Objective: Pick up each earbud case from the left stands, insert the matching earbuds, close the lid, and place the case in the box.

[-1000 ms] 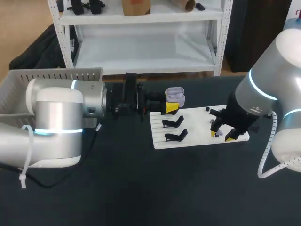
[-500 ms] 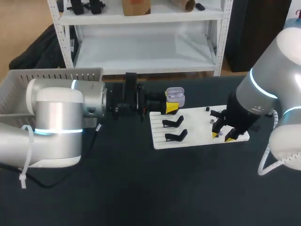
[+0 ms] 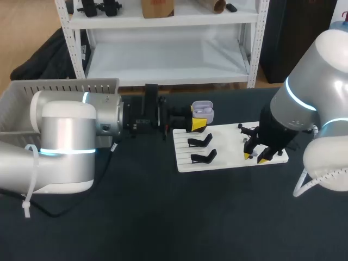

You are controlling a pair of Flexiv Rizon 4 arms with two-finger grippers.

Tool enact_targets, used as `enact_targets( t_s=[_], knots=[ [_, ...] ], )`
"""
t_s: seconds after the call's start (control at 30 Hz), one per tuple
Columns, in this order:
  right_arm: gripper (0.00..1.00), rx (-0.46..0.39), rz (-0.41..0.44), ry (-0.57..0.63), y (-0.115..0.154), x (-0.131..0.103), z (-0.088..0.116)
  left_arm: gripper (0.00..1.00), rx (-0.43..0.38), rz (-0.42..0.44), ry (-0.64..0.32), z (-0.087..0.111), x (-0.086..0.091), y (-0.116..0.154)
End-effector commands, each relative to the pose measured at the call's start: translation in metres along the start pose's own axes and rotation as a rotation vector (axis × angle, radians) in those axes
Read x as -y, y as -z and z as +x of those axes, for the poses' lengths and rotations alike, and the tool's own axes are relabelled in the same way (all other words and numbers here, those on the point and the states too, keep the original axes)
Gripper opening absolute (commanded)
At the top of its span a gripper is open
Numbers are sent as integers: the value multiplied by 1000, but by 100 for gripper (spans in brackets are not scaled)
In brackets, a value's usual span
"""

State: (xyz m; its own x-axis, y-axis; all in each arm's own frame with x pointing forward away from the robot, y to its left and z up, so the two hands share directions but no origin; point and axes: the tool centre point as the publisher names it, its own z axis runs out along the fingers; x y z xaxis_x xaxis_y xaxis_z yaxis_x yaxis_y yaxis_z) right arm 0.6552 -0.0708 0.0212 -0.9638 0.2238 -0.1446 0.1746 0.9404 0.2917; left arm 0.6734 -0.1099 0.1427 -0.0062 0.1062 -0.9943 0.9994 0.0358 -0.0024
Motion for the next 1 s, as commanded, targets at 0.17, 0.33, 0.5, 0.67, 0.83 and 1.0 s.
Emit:
enact_targets(
  t_s=[0.17, 0.33, 0.5, 0.67, 0.83, 1.0],
  knots=[
    [29, -10, 5, 3, -2, -2, -5, 0, 2, -4, -1, 0, 1, -1],
    [28, -12, 11, 3, -2, -2, -6, 0, 2, -4, -1, 0, 1, -1],
    [29, -13, 17, 0, -2, 0, -6, 0, 2, -4, -1, 0, 1, -1],
    [28, -16, 23, -3, -1, 2, -5, 0, 2, -4, -1, 0, 1, -1],
    [20, -18, 24, -5, -1, 3, -4, 0, 2, -4, -1, 0, 1, -1],
    [0, -19, 26, -3, -3, 1, -4, 0, 2, -4, -1, 0, 1, -1]
  ],
)
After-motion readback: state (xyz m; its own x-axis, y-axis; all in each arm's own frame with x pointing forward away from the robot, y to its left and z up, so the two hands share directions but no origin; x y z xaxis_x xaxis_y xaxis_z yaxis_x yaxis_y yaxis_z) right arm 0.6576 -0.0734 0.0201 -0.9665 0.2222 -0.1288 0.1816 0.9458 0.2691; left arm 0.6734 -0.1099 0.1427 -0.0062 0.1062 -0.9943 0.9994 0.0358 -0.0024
